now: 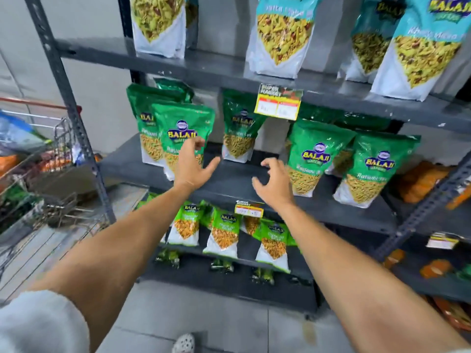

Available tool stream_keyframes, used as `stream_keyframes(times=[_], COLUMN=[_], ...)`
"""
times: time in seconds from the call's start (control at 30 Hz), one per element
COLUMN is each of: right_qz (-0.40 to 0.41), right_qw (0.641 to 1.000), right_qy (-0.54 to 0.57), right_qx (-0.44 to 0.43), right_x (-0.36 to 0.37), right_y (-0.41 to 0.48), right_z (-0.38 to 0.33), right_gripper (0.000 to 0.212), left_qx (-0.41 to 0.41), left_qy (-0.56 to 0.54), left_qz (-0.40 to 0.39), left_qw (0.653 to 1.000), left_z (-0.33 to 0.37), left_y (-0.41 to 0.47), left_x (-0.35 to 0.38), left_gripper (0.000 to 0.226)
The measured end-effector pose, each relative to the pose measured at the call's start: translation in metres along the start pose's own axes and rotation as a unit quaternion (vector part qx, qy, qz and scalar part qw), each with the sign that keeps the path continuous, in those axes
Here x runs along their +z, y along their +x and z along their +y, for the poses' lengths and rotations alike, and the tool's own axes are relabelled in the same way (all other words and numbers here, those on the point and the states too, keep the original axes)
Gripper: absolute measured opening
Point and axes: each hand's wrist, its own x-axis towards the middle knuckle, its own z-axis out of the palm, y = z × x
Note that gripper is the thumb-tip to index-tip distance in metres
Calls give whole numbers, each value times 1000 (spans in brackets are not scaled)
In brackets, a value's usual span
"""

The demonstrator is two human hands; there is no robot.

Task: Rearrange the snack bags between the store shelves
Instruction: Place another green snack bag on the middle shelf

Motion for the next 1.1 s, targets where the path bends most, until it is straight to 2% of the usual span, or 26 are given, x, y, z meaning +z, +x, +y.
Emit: stream_keyframes(times=[0.17, 0.3, 0.4, 0.53, 0.67, 0.8, 1.0, 1.1], right_qz=[-64, -104, -122, -167, -193, -188, -105, -69], right_qw=[996, 989, 984, 972, 948, 951, 972, 976], right_qy=[42, 84, 107, 112, 193, 188, 129, 103], right_qx=[52, 62, 78, 123, 166, 157, 163, 180], right_x=[77, 141, 187, 237, 256, 247, 190, 163], right_y=[-8, 29, 66, 103, 118, 124, 131, 130], right_z=[3, -9, -15, -5, 7, 21, 65, 87], right_gripper=[60, 71, 79, 93, 78, 62, 50, 46], left_qx=[-101, -190, -213, -222, -212, -211, -148, -151], left_qy=[65, 78, 68, 38, 37, 72, 7, -20], left_qz=[-12, -17, -45, -86, -67, -68, -133, -160], left_qw=[993, 979, 974, 970, 974, 972, 980, 975], left_z=[-80, -129, -158, -193, -211, -208, -169, -151], left_y=[-14, 13, 39, 52, 52, 59, 85, 94], left_x=[-23, -28, -23, -11, -4, 13, 73, 103], left_gripper=[71, 98, 111, 111, 107, 107, 91, 93])
